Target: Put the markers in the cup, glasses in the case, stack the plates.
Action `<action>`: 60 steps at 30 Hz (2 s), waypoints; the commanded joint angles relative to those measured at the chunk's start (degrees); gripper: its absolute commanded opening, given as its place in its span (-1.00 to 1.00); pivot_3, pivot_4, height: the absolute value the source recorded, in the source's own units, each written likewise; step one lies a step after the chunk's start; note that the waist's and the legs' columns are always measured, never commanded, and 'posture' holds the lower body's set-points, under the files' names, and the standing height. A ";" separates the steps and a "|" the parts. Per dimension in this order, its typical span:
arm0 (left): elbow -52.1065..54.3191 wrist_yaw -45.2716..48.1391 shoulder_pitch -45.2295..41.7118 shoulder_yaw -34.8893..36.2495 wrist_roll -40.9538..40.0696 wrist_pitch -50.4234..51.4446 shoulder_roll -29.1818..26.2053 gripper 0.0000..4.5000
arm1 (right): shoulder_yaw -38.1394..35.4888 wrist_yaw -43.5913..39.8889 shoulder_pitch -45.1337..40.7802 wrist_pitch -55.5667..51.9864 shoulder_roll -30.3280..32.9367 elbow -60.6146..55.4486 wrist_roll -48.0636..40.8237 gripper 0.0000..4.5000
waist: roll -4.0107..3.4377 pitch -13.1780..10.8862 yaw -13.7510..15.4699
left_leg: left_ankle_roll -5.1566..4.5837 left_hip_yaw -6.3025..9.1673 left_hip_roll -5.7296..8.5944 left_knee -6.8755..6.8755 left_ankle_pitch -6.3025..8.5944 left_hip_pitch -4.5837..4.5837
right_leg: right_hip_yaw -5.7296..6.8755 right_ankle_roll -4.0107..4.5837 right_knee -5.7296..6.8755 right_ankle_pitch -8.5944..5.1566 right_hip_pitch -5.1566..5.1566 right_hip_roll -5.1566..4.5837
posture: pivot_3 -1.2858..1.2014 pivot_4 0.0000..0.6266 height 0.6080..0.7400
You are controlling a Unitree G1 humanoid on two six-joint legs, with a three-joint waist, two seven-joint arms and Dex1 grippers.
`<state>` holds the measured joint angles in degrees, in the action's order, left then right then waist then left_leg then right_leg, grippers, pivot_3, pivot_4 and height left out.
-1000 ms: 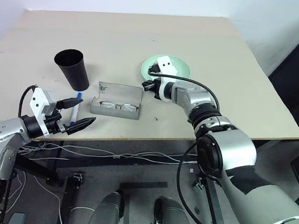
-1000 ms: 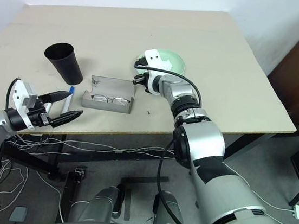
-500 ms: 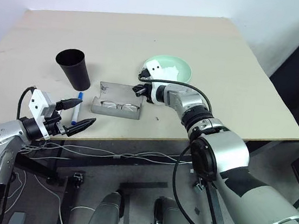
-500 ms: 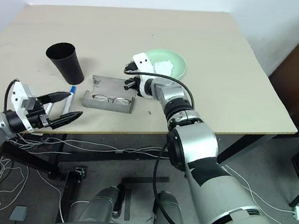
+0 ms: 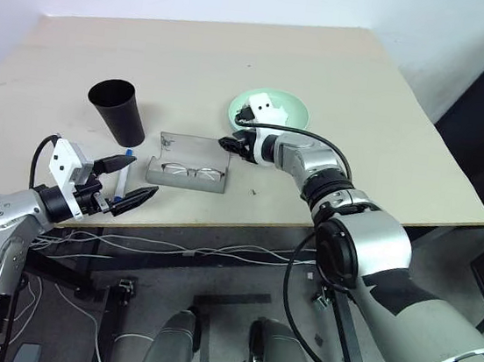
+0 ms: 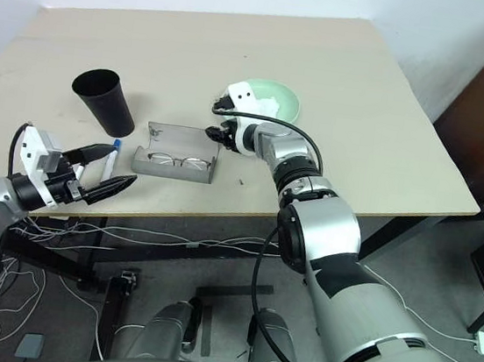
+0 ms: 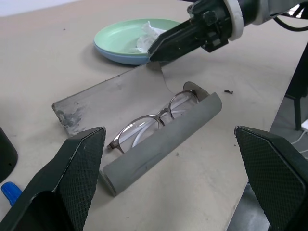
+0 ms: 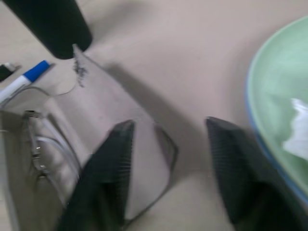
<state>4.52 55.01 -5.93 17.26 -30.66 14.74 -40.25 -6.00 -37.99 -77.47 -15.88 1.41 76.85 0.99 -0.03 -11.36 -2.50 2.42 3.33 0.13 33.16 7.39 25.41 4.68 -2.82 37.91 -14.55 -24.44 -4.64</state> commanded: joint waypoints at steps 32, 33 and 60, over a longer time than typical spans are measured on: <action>-2.67 2.26 -0.77 2.65 -1.35 -1.71 -0.40 1.00 | 3.68 -23.34 -0.73 -7.73 -0.02 -3.57 -0.29 0.10 | 0.00 0.00 -0.01 | 0.01 0.00 -0.01 -0.01 0.01 0.01 | 0.00 0.00 -0.04 0.00 -0.01 0.00 | 0.03 -0.52 1.00; -2.96 2.40 -0.87 2.61 -1.31 -1.86 -0.39 1.00 | 4.11 -24.25 -0.61 -8.16 -0.08 -3.82 -0.29 0.10 | 0.00 0.00 -0.01 | 0.01 0.00 -0.01 -0.01 0.01 0.01 | 0.00 0.01 -0.05 0.00 -0.01 0.00 | 0.03 -0.52 1.00; -5.21 -2.07 -3.56 5.58 -3.31 2.04 -0.40 1.00 | 4.39 -27.33 7.19 -17.22 1.12 -28.73 -8.99 0.10 | 0.06 -0.04 0.17 | 0.02 0.03 -0.03 -0.02 0.01 0.10 | 0.01 -0.04 -0.07 0.03 -0.08 -0.01 | 0.03 -0.52 1.00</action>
<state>-2.17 54.16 -8.69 20.13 -32.47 16.04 -39.92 -0.62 -64.32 -69.82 -32.98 1.81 54.34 -5.52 0.03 -11.40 -2.33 2.44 3.37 0.10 33.15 7.40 25.52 4.69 -2.92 37.83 -14.49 -24.51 -4.65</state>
